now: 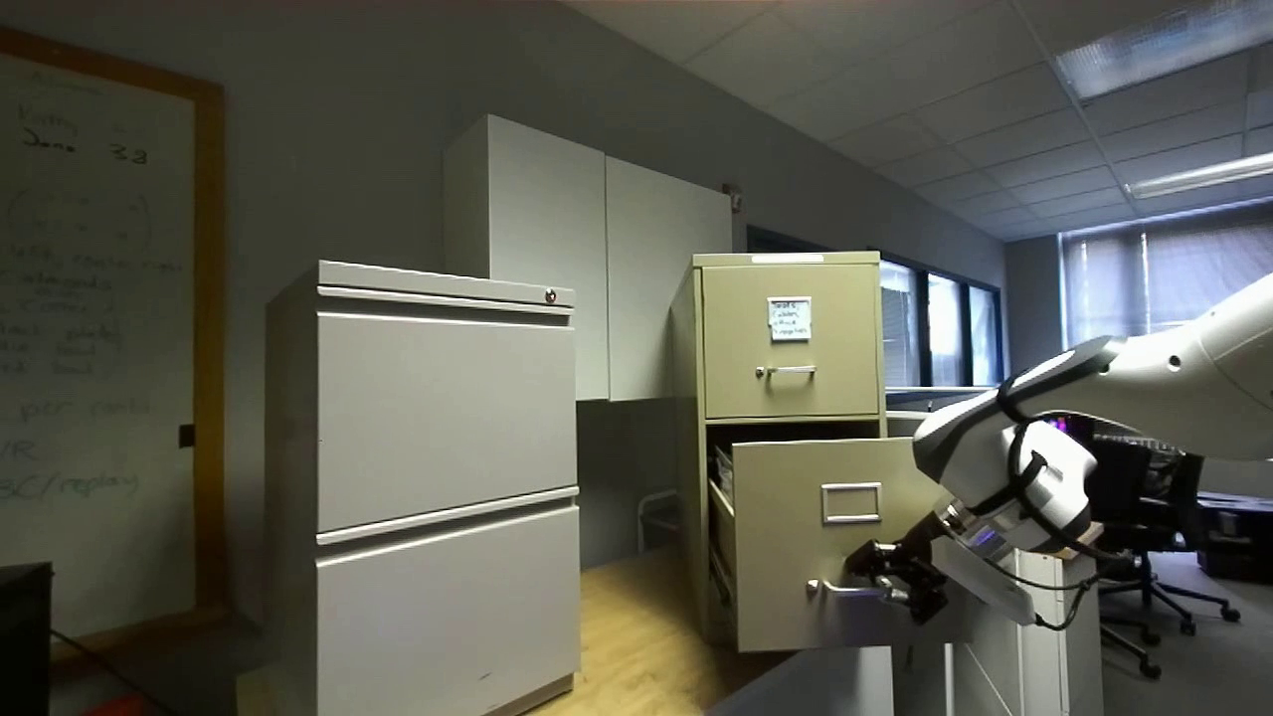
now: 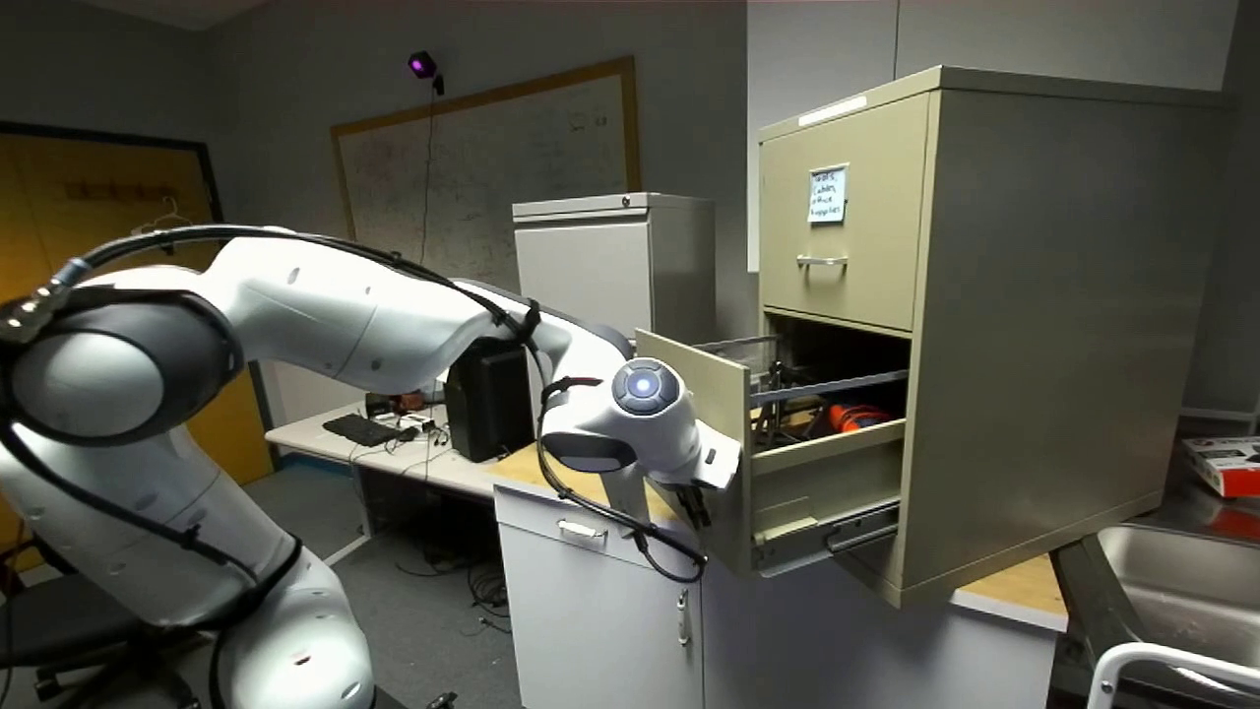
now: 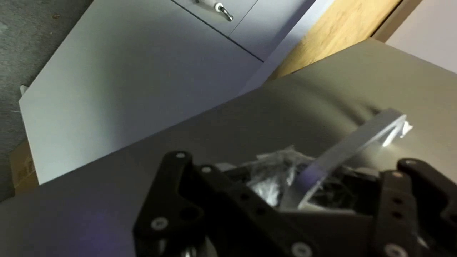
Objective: Open the bottom drawer of the beige file cabinet
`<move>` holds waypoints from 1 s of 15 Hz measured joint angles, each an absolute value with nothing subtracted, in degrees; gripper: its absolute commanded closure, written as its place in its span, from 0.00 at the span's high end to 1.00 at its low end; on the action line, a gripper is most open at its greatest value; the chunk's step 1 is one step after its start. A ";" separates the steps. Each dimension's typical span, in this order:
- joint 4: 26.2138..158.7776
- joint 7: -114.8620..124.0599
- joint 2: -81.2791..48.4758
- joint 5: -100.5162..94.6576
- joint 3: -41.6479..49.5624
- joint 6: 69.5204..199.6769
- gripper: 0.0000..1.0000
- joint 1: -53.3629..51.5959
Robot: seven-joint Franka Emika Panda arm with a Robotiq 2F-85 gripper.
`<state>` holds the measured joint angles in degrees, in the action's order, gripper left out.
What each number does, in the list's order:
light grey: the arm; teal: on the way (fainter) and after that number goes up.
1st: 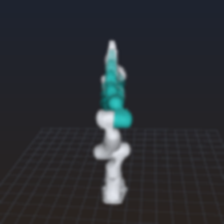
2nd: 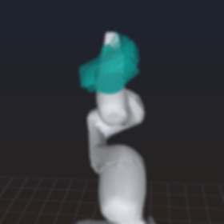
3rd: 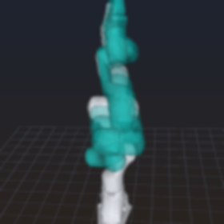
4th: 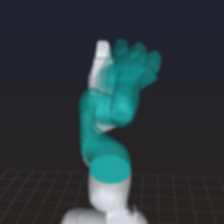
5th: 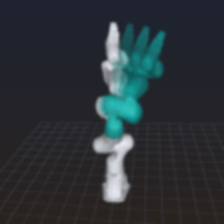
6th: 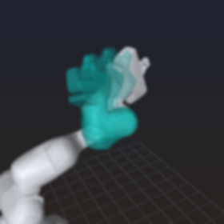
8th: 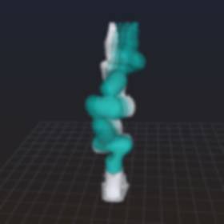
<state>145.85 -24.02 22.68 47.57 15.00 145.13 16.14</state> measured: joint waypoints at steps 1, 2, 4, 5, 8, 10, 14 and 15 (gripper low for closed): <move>147.57 -23.29 24.52 46.76 15.03 145.63 0.32 15.96; 149.31 -22.67 26.18 45.91 15.04 146.26 0.39 15.83; 152.91 -21.40 29.54 44.11 15.06 148.09 0.55 15.50; 154.83 -20.85 31.37 43.21 15.05 149.59 0.61 15.21; 160.52 -19.88 36.41 42.08 13.73 156.44 0.81 14.40; 161.09 -21.39 35.96 44.59 10.87 159.65 0.95 15.99; 161.24 -27.21 33.24 52.24 7.17 169.33 1.00 15.71; 161.37 -28.74 32.81 53.88 6.45 171.49 1.00 15.42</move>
